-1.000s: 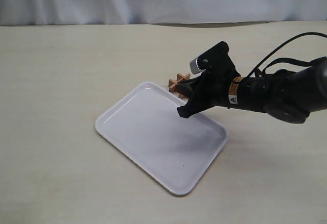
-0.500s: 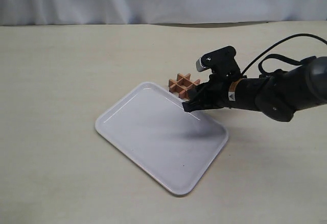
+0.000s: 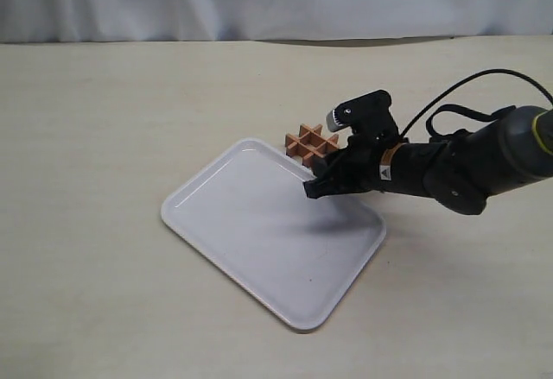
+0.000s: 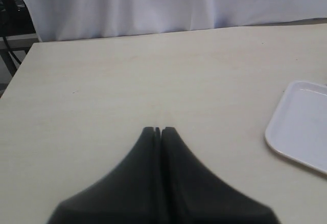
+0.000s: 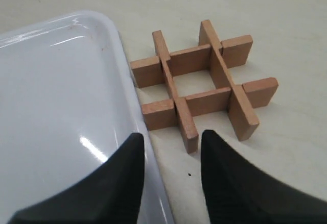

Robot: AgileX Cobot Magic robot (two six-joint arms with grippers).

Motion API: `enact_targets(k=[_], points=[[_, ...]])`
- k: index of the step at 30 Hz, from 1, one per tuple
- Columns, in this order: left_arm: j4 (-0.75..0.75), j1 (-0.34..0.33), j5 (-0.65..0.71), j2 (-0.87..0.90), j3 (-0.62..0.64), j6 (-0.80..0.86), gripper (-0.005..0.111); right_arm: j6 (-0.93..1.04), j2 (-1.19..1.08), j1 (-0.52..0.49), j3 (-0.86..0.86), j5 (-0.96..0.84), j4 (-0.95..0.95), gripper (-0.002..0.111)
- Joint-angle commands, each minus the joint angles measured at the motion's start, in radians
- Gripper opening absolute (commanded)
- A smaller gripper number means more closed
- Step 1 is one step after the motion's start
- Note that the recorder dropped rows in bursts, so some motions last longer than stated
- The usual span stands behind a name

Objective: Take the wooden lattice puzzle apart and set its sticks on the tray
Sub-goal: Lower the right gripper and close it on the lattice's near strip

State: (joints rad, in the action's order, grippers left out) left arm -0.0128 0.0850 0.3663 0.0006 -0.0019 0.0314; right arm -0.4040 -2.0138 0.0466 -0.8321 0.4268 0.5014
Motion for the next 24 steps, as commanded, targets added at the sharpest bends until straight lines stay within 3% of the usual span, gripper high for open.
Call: enact_targets(k=[1,9,19,21,24], points=[[-0.002,0.009,-0.013,-0.001,0.002,-0.002,0.000,0.008,-0.012,0.002,-0.005,0.045,-0.001,0.036],[-0.002,0.009,-0.013,-0.001,0.002,-0.002,0.000,0.106,-0.030,0.000,-0.005,0.063,-0.104,0.036],[-0.002,0.009,-0.013,-0.001,0.002,-0.002,0.000,0.124,-0.032,0.000,-0.005,0.074,-0.104,0.035],[-0.002,0.009,-0.013,-0.001,0.002,-0.002,0.000,0.131,-0.032,0.000,-0.005,0.076,-0.104,0.031],[-0.002,0.009,-0.013,-0.001,0.002,-0.002,0.000,0.131,-0.032,0.000,-0.005,0.076,-0.093,0.013]])
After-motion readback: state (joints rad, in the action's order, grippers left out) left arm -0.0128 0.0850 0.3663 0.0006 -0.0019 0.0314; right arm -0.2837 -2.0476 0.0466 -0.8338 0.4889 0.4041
